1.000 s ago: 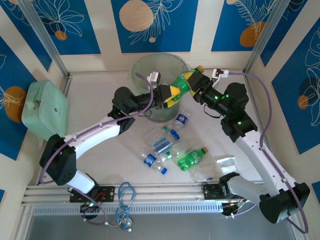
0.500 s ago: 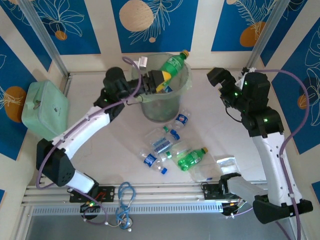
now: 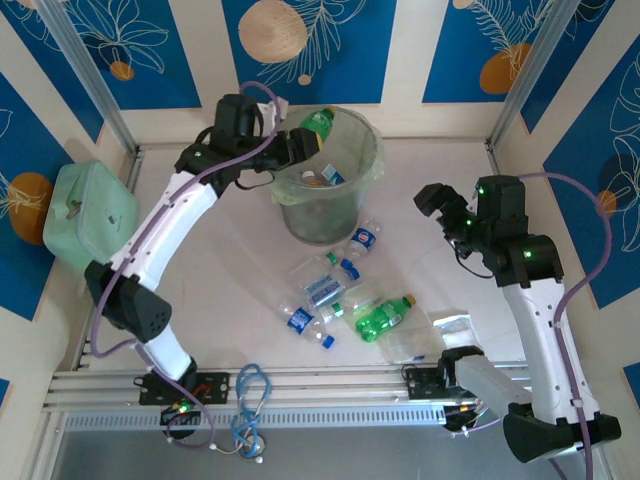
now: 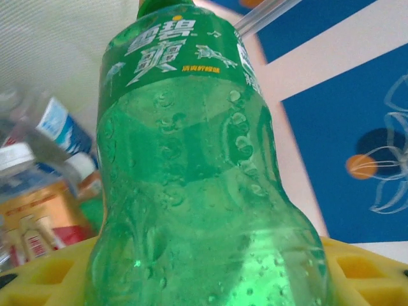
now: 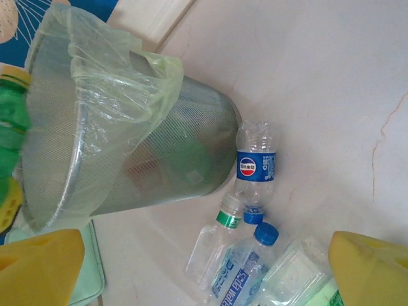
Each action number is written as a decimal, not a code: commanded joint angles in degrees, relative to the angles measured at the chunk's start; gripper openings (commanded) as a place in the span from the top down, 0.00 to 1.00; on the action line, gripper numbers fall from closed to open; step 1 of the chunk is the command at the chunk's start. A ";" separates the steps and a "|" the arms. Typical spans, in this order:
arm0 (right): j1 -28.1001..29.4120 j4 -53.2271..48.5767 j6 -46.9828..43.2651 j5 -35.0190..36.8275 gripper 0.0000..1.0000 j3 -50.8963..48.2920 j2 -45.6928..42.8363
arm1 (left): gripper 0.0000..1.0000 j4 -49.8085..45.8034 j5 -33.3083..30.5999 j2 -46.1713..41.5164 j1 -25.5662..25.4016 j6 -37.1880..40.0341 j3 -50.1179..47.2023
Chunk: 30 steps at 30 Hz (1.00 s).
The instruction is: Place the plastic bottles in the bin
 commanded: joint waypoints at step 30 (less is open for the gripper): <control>8.52 4.89 6.30 1.41 0.09 -9.64 4.43 | 0.07 6.77 -7.32 -17.76 0.14 3.85 -9.47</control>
